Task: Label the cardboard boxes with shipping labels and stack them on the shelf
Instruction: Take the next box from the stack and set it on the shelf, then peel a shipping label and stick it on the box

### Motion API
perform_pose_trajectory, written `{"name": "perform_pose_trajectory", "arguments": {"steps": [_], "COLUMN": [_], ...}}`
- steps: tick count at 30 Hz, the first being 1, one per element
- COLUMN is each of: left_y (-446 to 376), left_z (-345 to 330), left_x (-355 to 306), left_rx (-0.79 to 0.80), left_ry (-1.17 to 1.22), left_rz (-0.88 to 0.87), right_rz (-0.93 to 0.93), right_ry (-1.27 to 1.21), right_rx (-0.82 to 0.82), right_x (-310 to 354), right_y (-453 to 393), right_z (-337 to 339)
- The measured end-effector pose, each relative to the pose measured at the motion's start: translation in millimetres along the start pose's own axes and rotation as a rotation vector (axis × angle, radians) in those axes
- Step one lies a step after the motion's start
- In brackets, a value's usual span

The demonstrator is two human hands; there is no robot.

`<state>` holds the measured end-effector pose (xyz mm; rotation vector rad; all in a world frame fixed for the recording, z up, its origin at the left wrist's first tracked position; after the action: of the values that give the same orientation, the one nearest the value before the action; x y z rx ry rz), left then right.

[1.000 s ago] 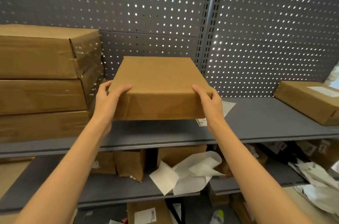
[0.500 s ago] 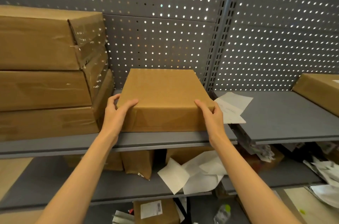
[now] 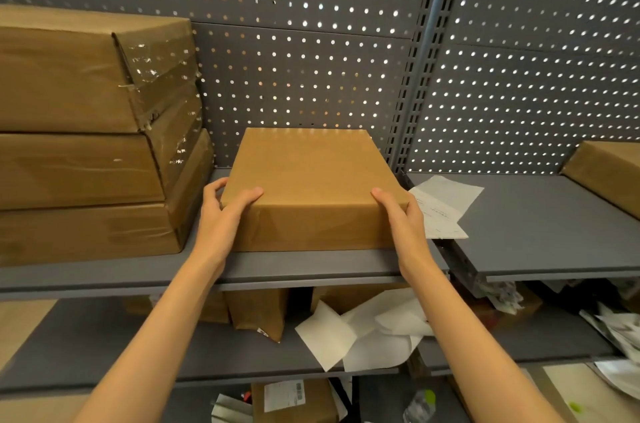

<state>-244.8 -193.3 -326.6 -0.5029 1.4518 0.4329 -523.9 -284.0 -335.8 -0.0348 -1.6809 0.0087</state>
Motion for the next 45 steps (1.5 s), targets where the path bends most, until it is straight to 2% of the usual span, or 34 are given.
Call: {"name": "perform_pose_trajectory", "arguments": {"steps": [8,12,15,20,25,30,35,45], "left_y": [7,9,16,32,47,59,63,51], "left_z": [4,10,10,-20,-73,-127,-172,-269], "left_x": [-7,-21,-48,-101,-123,-125,-125,-126], "left_rx": [-0.06,-0.088,-0.099,-0.158,-0.119,-0.025,0.021,0.069], "left_ry": [-0.048,-0.179,-0.388,-0.939,-1.111,-1.112,-1.089,-1.102], "left_rz": [-0.033,-0.123,-0.3,-0.714,-0.91,-0.997,-1.029,-0.925], "right_rz": [-0.02,-0.002,0.069,0.236,0.342,0.368,0.344,0.342], "right_ry": [-0.01,0.044,0.147,0.347,0.538,0.728,0.798,0.783], "right_rx": [0.044,0.073,0.058,-0.017,-0.096,-0.125,-0.121,0.045], "right_x": [1,10,22,51,72,76,73,66], "right_y": [0,1,1,-1,5,1,-14,-85], "right_z": [0,1,6,22,47,76,108,143]}}
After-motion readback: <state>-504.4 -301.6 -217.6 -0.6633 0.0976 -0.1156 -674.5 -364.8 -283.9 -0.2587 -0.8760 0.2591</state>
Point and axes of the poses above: each hand's wrist, its own y-axis away from the middle knuckle, its own z-axis out of the back of the hand, x = y × z, the point moved 10 cm from there along -y, towards the middle knuckle, and after that the axes turned 4 degrees about -y, right-handed, at the moved point
